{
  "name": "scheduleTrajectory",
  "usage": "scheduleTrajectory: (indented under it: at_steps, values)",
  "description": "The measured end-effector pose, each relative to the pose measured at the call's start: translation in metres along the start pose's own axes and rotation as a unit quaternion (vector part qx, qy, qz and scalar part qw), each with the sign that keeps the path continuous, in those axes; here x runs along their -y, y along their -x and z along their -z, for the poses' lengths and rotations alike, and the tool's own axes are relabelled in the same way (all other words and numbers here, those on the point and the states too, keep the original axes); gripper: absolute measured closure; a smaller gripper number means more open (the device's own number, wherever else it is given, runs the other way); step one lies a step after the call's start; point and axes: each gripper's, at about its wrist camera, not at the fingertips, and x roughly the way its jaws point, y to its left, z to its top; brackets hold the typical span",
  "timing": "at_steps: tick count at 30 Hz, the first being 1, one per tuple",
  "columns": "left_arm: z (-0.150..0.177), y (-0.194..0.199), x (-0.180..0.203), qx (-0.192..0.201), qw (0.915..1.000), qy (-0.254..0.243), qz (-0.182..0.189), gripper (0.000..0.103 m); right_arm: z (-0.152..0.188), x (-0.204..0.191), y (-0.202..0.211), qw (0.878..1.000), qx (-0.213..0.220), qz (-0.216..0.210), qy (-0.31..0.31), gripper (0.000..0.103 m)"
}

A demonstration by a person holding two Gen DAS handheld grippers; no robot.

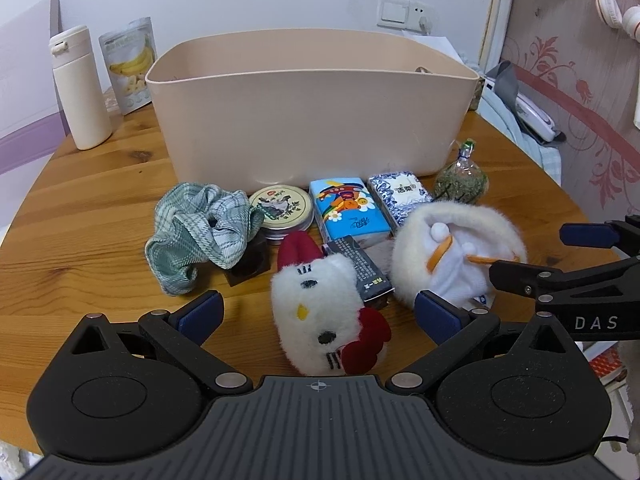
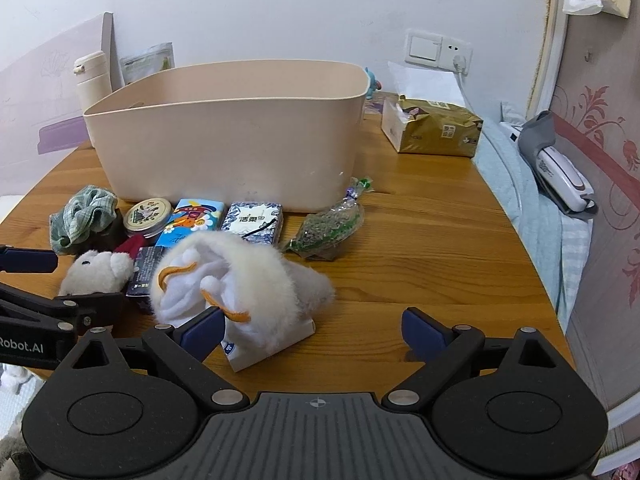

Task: Organize objects
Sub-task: 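Grasp the Hello Kitty plush with the left gripper while the right grasps the white fluffy plush, then lift both plush toys over the beige bin and lower them inside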

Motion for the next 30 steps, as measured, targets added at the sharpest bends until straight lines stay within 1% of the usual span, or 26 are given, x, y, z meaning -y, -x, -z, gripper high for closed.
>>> scheduleTrajectory:
  at_steps: [5,8,9,10,12,13,15,16,18,19,20,21,24,30]
  values:
    - [0.0,-0.008,-0.002,-0.011,0.9999,0.001,-0.007,0.001,-0.003,-0.002,-0.008,1.0,-0.004,-0.007,0.006,0.008]
    - [0.001,-0.012,-0.003,-0.019,0.9998,-0.001,-0.011,0.007,-0.004,-0.003,-0.013,1.0,-0.008,-0.012,0.007,0.012]
    - [0.001,-0.013,-0.003,-0.021,0.9997,-0.001,-0.012,0.011,-0.004,-0.004,-0.015,1.0,-0.01,-0.016,0.007,0.015]
    - [0.002,-0.014,-0.004,-0.023,0.9997,0.0,-0.012,0.017,-0.004,-0.005,-0.016,1.0,-0.01,-0.018,0.007,0.017]
    - [0.002,-0.017,-0.006,-0.031,0.9995,0.004,-0.01,0.024,-0.004,-0.006,-0.018,1.0,-0.012,-0.022,0.007,0.027]
    - [0.003,-0.018,-0.007,-0.034,0.9994,0.006,-0.008,0.03,-0.005,-0.006,-0.018,1.0,-0.012,-0.024,0.008,0.03]
    - [0.004,-0.02,-0.009,-0.04,0.9991,0.008,-0.007,0.037,-0.005,-0.008,-0.019,1.0,-0.013,-0.026,0.01,0.044]
    - [0.004,-0.019,-0.008,-0.037,0.9992,0.006,-0.01,0.043,-0.005,-0.008,-0.019,0.999,-0.013,-0.027,0.01,0.047]
    - [0.004,-0.018,-0.009,-0.036,0.9992,0.002,-0.015,0.052,-0.005,-0.008,-0.019,0.999,-0.013,-0.032,0.01,0.059]
    - [0.004,-0.017,-0.009,-0.036,0.9992,0.003,-0.015,0.053,-0.005,-0.008,-0.018,0.999,-0.013,-0.033,0.008,0.063]
    - [0.004,-0.017,-0.011,-0.036,0.9993,0.006,-0.012,0.054,-0.005,-0.007,-0.018,0.999,-0.013,-0.035,0.006,0.074]
    - [0.004,-0.016,-0.012,-0.036,0.9993,0.008,-0.008,0.055,-0.005,-0.007,-0.018,0.999,-0.013,-0.036,0.005,0.078]
    - [0.004,-0.012,-0.014,-0.032,0.9994,0.007,-0.008,0.057,-0.007,-0.005,-0.014,0.999,-0.007,-0.035,-0.002,0.087]
    - [-0.001,0.001,-0.019,-0.019,0.9997,0.003,-0.012,0.058,-0.013,0.002,-0.006,0.999,0.006,-0.03,-0.016,0.091]
